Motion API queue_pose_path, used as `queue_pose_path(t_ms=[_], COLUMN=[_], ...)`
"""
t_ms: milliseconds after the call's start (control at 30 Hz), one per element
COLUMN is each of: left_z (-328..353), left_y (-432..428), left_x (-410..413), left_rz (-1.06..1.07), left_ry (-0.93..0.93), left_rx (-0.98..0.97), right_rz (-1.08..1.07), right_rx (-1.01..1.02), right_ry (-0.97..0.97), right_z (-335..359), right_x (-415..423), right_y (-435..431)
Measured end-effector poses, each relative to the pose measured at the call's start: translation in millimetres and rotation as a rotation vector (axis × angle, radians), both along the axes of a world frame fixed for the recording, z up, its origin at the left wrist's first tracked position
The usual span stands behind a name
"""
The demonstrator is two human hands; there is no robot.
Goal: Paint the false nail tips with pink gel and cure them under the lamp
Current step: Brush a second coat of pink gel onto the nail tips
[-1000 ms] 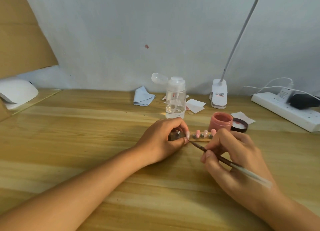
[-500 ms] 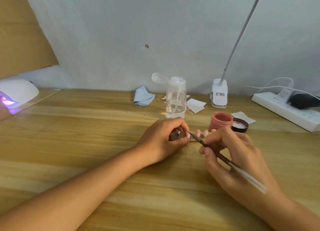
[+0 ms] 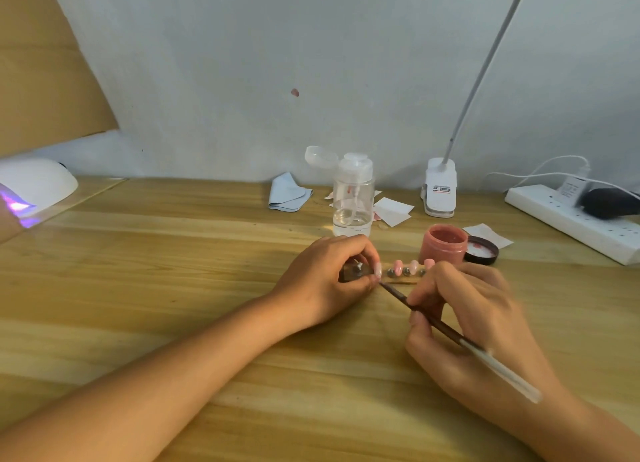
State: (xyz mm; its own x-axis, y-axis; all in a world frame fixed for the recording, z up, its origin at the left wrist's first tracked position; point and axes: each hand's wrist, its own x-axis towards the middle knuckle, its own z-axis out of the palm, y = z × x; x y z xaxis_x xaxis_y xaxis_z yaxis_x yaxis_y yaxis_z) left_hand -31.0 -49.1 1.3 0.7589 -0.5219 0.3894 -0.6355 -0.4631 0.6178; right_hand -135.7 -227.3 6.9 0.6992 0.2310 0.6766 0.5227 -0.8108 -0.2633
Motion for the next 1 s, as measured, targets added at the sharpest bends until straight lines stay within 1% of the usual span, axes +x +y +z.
queue_pose_path(t_ms=[67,200,367,500,667,800,1000], left_z=[0.4,0.9,0.7,0.0,0.2,-1.0,-1.4], left_y=[0.1,1.1,1.0,0.5,0.2,0.1,0.2], left_x=[-0.6,-1.2,-1.7,-0.4,-0.9,0.2,0.5], left_rz=[0.009,0.02,0.02,0.009,0.0,-0.002,0.005], left_ry=[0.0,-0.005,-0.002,-0.001,-0.001,-0.003,0.01], left_rx=[0.006,0.016,0.012,-0.002,-0.005,-0.019,-0.022], right_rz=[-0.009,-0.01,-0.021,-0.031,-0.03,-0.023,-0.025], right_rx=[0.017,-0.017,0.062,0.037,0.098,0.039,0.055], right_ry=[-0.003,0.026,-0.003,0.014,-0.018,0.012,-0.001], right_z=[0.7,1.8,2.3,1.7,3.0,2.2,3.0], right_x=[-0.7,0.3,-2.6,-0.2,-2.1,0.3,-1.7], right_y=[-0.3,0.7,0.0,0.5,1.0,1.0,1.3])
